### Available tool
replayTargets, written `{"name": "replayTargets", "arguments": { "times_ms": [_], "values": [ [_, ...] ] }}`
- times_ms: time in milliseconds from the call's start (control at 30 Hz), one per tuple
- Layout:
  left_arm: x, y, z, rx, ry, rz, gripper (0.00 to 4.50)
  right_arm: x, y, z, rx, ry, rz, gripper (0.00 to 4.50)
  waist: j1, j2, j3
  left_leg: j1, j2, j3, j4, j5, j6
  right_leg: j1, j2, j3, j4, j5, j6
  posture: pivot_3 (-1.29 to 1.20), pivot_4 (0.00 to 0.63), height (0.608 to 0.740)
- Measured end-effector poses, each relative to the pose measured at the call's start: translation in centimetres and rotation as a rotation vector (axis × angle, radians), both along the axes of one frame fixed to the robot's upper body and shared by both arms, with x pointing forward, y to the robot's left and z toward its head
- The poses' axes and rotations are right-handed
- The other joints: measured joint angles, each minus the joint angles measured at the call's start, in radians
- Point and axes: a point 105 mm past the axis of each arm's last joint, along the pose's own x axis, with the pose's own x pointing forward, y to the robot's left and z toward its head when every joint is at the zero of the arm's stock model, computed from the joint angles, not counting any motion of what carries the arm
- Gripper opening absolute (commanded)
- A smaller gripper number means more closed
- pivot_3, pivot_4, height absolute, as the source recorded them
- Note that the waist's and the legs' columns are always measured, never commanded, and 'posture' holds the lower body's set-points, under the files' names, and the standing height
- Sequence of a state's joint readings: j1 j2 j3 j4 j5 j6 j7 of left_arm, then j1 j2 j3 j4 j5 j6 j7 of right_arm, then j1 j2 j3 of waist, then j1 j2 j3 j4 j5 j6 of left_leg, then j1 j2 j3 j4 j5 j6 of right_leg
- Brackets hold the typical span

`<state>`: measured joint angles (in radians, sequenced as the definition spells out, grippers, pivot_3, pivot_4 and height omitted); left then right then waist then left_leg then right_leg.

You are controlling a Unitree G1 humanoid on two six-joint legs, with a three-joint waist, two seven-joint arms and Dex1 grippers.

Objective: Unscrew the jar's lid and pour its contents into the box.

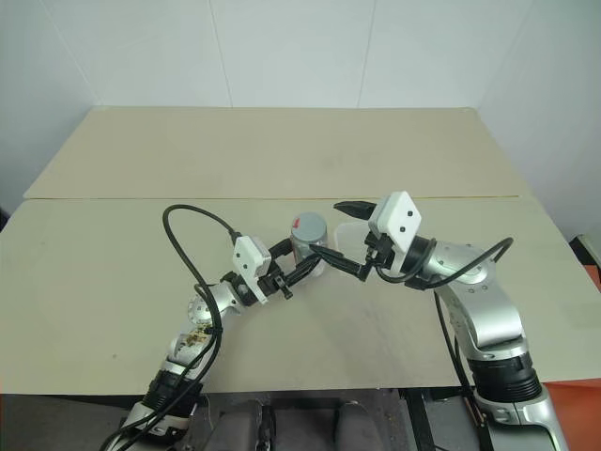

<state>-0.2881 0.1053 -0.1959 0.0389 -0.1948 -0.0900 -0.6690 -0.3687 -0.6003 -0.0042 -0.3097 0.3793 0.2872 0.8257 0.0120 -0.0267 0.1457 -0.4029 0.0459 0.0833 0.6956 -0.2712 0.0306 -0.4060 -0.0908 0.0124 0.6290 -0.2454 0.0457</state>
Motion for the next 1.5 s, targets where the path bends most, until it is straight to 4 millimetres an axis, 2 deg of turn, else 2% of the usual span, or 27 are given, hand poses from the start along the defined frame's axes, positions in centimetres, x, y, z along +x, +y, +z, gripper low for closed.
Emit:
{"name": "replayTargets", "arguments": {
  "times_ms": [367,467,633,800,1067,1267,1500],
  "values": [
    [-0.2,-0.1,0.2,-0.001,-0.019,-0.014,1.95,-0.1,-1.7,-0.5,-0.016,0.019,-0.052,4.47,0.000,0.000,0.000,0.000,0.000,0.000,0.000,0.000,0.000,0.000,0.000,0.000,0.000,0.000,0.000,0.00,0.150,0.740],
    [-0.2,-0.1,0.2,-0.001,-0.021,-0.013,1.95,-1.5,-1.8,-1.2,-0.041,0.061,0.022,4.47,0.002,0.000,0.000,-0.001,0.000,0.000,0.000,0.000,0.000,0.000,0.000,0.000,-0.001,0.000,0.000,0.00,0.150,0.740],
    [-0.2,-0.2,0.2,-0.003,-0.022,-0.016,1.95,-2.7,-1.0,-0.7,-0.029,0.070,0.098,4.47,-0.003,0.000,0.000,0.002,0.000,0.000,0.000,0.000,0.000,0.001,0.000,0.001,0.000,0.000,0.000,0.00,0.150,0.740],
    [-0.2,-0.2,0.3,-0.004,-0.024,-0.014,1.95,-2.1,-0.2,0.0,-0.009,0.049,0.077,4.47,-0.001,0.000,0.000,0.001,0.000,0.000,0.000,0.000,0.000,0.001,0.000,0.001,0.000,0.000,0.000,0.00,0.150,0.740],
    [-0.3,-0.2,0.4,-0.006,-0.030,-0.014,1.95,-1.5,2.1,0.6,0.023,0.017,0.093,4.47,0.000,0.000,0.000,0.000,0.000,0.000,0.000,0.000,0.000,0.000,0.000,0.000,0.000,0.000,0.000,0.00,0.150,0.740],
    [-0.3,-0.2,0.4,-0.009,-0.035,-0.014,1.95,-1.1,2.7,1.1,0.042,0.002,0.092,4.47,0.000,0.000,0.000,0.000,0.000,0.000,0.000,0.000,0.000,0.000,0.000,0.000,0.000,0.000,0.000,0.00,0.150,0.740],
    [-0.3,-0.2,0.4,-0.011,-0.035,-0.013,1.95,-0.9,3.4,0.8,0.045,0.018,0.107,4.47,0.000,0.000,0.000,0.000,0.000,0.000,0.000,0.000,0.000,0.000,0.000,0.000,0.000,0.000,0.000,0.00,0.150,0.740]
  ]
}}
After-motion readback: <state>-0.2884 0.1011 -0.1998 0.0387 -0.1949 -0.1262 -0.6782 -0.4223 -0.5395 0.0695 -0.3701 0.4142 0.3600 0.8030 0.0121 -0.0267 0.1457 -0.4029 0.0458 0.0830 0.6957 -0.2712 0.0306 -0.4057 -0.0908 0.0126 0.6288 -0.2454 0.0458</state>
